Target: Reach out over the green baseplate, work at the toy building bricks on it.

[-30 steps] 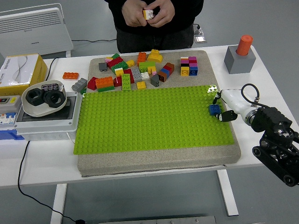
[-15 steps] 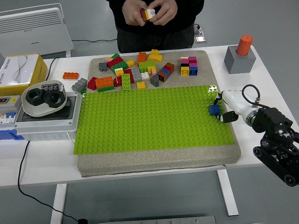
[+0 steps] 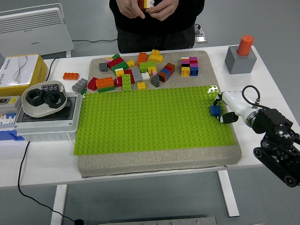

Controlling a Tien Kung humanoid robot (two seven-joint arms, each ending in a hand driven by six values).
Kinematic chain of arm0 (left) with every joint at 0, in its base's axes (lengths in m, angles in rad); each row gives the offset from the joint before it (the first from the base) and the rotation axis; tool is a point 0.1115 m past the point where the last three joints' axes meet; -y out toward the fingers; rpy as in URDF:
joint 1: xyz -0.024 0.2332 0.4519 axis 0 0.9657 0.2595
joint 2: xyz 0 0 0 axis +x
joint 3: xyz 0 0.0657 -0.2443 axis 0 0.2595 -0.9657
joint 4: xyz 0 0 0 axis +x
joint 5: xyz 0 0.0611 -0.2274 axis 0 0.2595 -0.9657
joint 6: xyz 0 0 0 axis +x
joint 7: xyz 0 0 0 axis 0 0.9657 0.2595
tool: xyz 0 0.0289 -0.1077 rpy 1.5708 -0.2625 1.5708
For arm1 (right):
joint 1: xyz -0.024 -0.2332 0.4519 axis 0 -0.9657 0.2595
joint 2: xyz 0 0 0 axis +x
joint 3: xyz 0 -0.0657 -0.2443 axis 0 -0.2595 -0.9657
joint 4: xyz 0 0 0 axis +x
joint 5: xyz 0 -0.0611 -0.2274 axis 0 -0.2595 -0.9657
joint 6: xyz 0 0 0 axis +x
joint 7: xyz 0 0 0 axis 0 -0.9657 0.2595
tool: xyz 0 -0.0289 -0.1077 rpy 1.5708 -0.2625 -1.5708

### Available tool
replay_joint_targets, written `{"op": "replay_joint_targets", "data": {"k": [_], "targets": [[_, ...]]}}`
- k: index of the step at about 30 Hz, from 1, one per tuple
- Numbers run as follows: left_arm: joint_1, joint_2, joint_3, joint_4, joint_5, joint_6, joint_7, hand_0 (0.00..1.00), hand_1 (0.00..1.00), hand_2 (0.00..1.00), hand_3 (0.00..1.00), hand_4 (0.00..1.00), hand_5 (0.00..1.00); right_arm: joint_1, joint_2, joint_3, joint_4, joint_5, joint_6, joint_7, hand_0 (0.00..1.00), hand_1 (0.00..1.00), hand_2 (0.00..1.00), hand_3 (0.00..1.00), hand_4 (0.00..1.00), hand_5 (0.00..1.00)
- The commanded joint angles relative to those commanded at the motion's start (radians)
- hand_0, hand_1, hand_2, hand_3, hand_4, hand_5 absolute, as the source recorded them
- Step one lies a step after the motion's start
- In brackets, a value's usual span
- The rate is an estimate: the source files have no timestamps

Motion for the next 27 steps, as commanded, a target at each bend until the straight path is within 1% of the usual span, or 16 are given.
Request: {"op": "replay_joint_targets", "data": {"k": [2,3,8,9,14,15,26,27], "targets": [[0.000,0.000,0.000,0.000,0.000,0.000,0.000,0.791,0.718,0.724,0.811,0.714,0.845,0.000,0.000,0.000,0.000,0.001,0.000,0.000,0.777,0.708,0.743,0.577,0.717,0.171],[0.000,0.000,0.000,0.000,0.000,0.000,0.000,0.791,0.718,0.723,0.811,0.714,0.845,0.000,0.000,0.000,0.000,0.001,0.000,0.000,0.777,0.707,0.740,0.562,0.709,0.188],[-0.001,0.000,0.000,0.000,0.000,0.000,0.000,0.791,0.718,0.723,0.811,0.714,0.845,-0.001,0.001,0.002,0.000,0.003,0.000,0.001,0.777,0.707,0.740,0.562,0.709,0.188],[-0.001,0.001,0.000,0.000,0.001,0.000,0.000,0.791,0.717,0.723,0.811,0.714,0.843,-0.001,0.001,0.003,0.000,0.003,0.000,0.001,0.775,0.705,0.737,0.537,0.701,0.184],[0.000,0.001,0.000,0.000,0.000,0.000,0.000,0.791,0.717,0.723,0.811,0.714,0.843,-0.001,0.002,0.004,-0.001,0.005,-0.002,0.002,0.775,0.705,0.737,0.537,0.701,0.184],[0.000,0.000,0.000,0.000,0.001,0.000,0.000,0.791,0.716,0.723,0.811,0.715,0.841,-0.001,0.002,0.004,-0.001,0.005,-0.002,0.002,0.774,0.703,0.734,0.498,0.692,0.189],[0.000,0.000,0.000,0.000,0.000,0.000,-0.001,0.791,0.717,0.723,0.811,0.716,0.841,-0.002,0.001,0.004,-0.002,0.009,-0.005,0.005,0.772,0.702,0.734,0.482,0.687,0.201],[0.000,0.000,0.000,0.000,0.001,0.000,-0.001,0.791,0.717,0.722,0.811,0.718,0.842,-0.002,0.001,0.004,-0.002,0.009,-0.006,0.005,0.772,0.700,0.732,0.473,0.671,0.209]]}}
